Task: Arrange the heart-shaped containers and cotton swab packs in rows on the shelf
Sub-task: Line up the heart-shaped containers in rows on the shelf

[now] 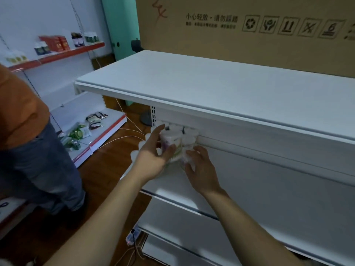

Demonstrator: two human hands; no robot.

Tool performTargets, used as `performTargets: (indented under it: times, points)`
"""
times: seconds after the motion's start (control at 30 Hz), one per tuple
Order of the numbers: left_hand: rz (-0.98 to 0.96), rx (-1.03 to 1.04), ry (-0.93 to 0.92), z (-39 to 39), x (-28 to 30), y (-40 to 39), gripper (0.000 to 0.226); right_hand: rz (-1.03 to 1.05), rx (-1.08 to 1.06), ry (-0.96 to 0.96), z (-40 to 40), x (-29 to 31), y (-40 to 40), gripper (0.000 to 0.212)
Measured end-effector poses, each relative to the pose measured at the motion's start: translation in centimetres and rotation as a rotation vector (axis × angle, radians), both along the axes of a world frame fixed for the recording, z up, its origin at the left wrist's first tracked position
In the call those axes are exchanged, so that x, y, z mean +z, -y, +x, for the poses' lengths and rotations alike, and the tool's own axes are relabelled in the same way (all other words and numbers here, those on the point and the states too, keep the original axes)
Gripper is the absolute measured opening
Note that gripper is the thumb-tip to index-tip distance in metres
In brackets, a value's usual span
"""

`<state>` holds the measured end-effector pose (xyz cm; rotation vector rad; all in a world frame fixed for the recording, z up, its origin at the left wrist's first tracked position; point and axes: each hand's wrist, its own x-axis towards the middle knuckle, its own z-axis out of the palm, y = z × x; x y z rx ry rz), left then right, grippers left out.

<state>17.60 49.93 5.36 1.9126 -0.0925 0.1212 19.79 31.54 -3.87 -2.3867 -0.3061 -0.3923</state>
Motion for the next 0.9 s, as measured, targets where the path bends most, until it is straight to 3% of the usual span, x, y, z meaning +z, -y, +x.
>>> performTargets:
  times: [0.27,0.5,0.63,0.8,0.9]
  points:
    - [0.046,-0.137,0.004,3.4,-1.0,-3.1,0.055,-0.058,-0.15,0.097,0.9,-2.0,-2.5,0.042]
    - [0.061,-0.209,0.007,4.3,-1.2,-4.5,0.057,-0.241,-0.283,0.114,1.5,-1.8,-3.2,0.031]
    - [0.049,-0.231,-0.004,4.8,-1.4,-4.9,0.058,-0.379,-0.271,0.138,1.8,-1.7,-3.2,0.041]
    - [0.05,-0.248,-0.016,5.5,-1.6,-4.9,0.057,-0.363,-0.252,0.094,1.5,-1.8,-3.4,0.054]
    - [0.056,-0.277,-0.002,5.7,-1.4,-4.5,0.057,-0.245,-0.284,0.1,0.7,-0.5,-3.6,0.059]
